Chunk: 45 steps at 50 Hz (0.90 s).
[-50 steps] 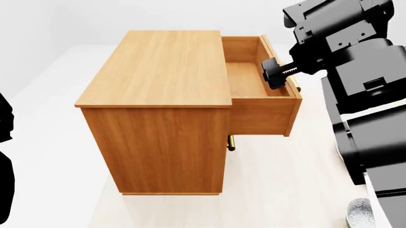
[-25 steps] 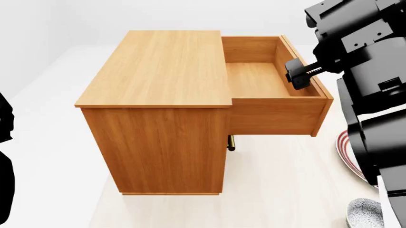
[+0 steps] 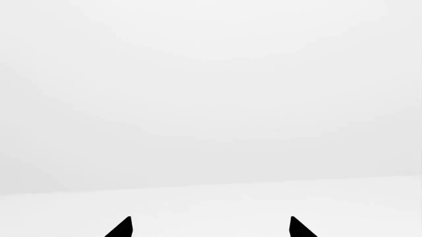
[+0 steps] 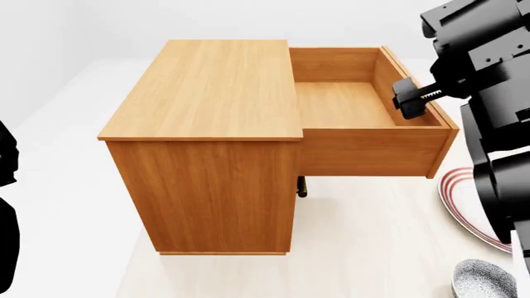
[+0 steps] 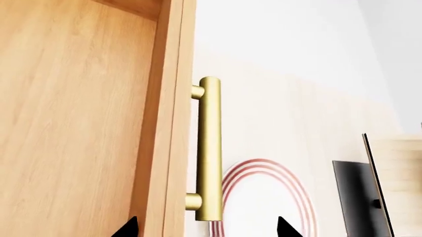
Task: Open the top drawer of the cabinet and put the bowl in it.
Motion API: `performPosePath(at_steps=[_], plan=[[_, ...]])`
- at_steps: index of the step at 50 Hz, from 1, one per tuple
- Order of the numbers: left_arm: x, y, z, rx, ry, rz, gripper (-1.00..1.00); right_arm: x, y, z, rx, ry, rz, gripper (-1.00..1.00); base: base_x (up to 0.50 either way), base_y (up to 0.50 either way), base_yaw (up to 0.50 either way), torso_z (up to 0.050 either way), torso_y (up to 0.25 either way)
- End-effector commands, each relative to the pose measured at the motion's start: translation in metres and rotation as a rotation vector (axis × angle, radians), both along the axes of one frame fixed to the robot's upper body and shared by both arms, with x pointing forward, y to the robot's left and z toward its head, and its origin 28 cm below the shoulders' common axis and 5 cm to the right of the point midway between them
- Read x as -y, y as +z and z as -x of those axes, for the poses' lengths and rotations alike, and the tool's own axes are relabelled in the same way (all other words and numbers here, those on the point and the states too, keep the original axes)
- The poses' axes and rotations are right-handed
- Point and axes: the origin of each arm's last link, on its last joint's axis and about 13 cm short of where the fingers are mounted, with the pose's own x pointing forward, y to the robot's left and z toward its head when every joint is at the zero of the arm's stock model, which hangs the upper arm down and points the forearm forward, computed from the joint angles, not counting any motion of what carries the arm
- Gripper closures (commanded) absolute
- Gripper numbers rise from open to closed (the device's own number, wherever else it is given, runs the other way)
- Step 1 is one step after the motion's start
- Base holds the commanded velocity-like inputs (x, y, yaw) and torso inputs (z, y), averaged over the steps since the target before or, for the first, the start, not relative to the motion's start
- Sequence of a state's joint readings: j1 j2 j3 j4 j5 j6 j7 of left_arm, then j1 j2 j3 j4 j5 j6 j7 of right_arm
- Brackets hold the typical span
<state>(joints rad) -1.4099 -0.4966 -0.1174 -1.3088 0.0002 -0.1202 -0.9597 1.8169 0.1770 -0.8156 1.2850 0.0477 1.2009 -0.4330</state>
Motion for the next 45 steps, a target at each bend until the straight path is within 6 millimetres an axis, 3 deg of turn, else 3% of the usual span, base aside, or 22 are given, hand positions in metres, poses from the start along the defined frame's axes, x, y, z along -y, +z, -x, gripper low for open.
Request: performPosePath(at_steps=[1,8,15,22,36,45], plan=[[0.000,0.000,0.000,0.002,-0.001,-0.003,-1.00,0.027,-0.006,0.008,-0.043,-0.140,0.142,-1.00,0.00,0.00,0.00,0.000,0.000],[0.000,0.000,0.000,0.002,-0.002,-0.004,-1.00,0.034,-0.003,0.011,-0.021,-0.178,0.128,-1.00,0.00,0.00,0.00,0.000,0.000],[0.000,-0.001,0.000,0.001,-0.002,-0.006,-1.00,0.030,0.030,0.009,0.255,0.012,-0.321,-1.00,0.00,0.00,0.00,0.000,0.000],[0.000,-0.001,0.000,-0.003,-0.001,-0.009,-1.00,0.041,0.055,0.020,0.431,0.076,-0.625,-1.00,0.00,0.00,0.00,0.000,0.000],[-0.001,-0.001,0.000,-0.004,-0.003,-0.008,-1.00,0.074,0.097,0.051,0.597,0.177,-0.573,-1.00,0.00,0.00,0.00,0.000,0.000],[0.000,-0.001,0.000,-0.005,-0.003,-0.011,-1.00,0.085,0.073,0.109,0.650,0.174,-0.486,-1.00,0.00,0.00,0.00,0.000,0.000]])
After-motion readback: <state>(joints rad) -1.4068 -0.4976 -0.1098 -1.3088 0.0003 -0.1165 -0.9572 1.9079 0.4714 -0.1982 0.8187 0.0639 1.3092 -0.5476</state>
